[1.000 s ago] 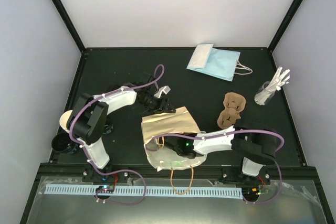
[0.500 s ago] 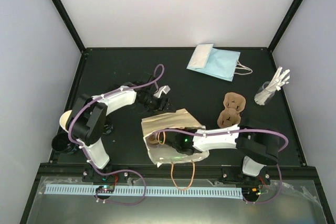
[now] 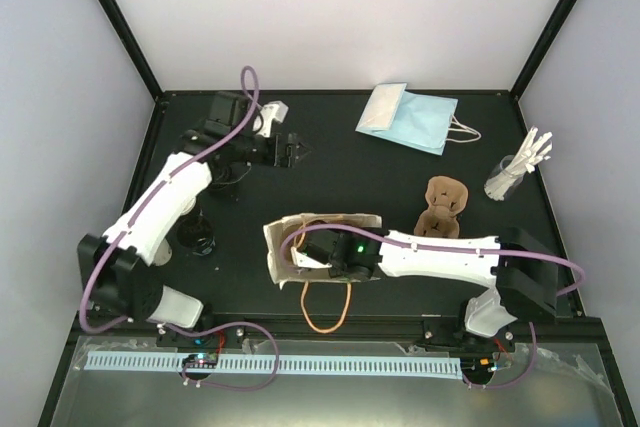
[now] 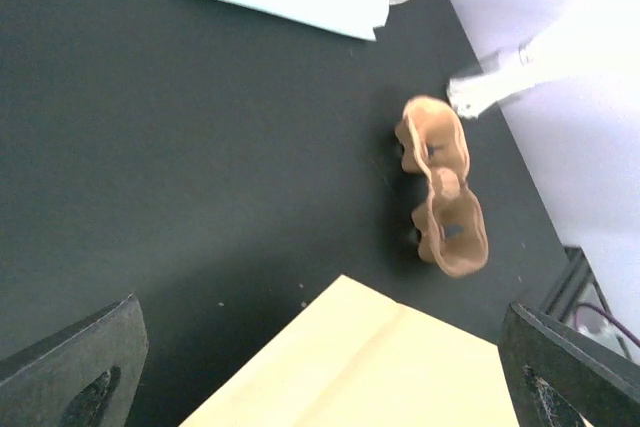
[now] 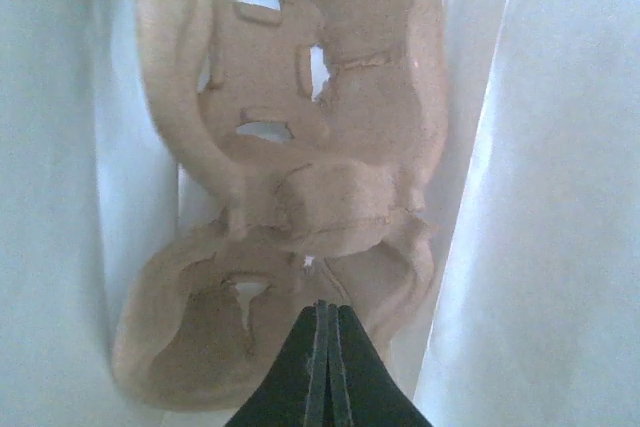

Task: Pack the takeout coffee

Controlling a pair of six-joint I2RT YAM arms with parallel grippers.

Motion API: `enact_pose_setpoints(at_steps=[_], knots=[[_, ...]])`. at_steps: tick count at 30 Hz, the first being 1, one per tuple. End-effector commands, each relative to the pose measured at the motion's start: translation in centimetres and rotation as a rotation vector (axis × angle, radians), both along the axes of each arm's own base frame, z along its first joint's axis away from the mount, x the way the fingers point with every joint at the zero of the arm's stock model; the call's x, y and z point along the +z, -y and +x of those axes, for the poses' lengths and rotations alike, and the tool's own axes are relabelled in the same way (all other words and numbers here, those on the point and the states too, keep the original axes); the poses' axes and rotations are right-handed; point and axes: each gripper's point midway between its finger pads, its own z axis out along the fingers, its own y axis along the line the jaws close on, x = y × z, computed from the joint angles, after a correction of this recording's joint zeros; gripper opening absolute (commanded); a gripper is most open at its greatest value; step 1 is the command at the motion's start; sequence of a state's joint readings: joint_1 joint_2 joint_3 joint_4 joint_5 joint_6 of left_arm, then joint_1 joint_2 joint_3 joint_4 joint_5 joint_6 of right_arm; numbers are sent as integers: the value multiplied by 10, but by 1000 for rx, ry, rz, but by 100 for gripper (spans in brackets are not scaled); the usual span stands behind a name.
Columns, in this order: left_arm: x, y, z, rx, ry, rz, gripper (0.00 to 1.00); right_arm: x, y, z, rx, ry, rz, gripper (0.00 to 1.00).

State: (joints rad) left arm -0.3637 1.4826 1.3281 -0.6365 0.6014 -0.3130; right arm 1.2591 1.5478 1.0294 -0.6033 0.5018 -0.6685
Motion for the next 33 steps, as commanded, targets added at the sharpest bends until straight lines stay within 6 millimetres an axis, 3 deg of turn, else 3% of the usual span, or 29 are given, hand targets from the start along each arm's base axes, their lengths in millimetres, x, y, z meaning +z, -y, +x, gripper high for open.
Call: enact_pose_setpoints(at_steps=[1, 8, 14, 23, 28, 33], knots=[[44, -26, -12, 56, 152, 58, 99, 9, 14, -12, -1, -111, -38, 1], [94, -44, -53, 64, 395, 0, 99, 44, 5, 0, 0, -59, 7, 1], [115, -57, -83, 55, 485, 6, 99, 69, 3, 0, 13, -75, 29, 1], [120, -66, -106, 46, 532, 13, 99, 99, 4, 2, 12, -110, 86, 1], [112, -62, -112, 13, 511, 0, 98, 102, 5, 3, 11, -123, 100, 1], [103, -51, -118, -58, 492, -49, 90, 94, 6, -2, 7, -153, 105, 1]])
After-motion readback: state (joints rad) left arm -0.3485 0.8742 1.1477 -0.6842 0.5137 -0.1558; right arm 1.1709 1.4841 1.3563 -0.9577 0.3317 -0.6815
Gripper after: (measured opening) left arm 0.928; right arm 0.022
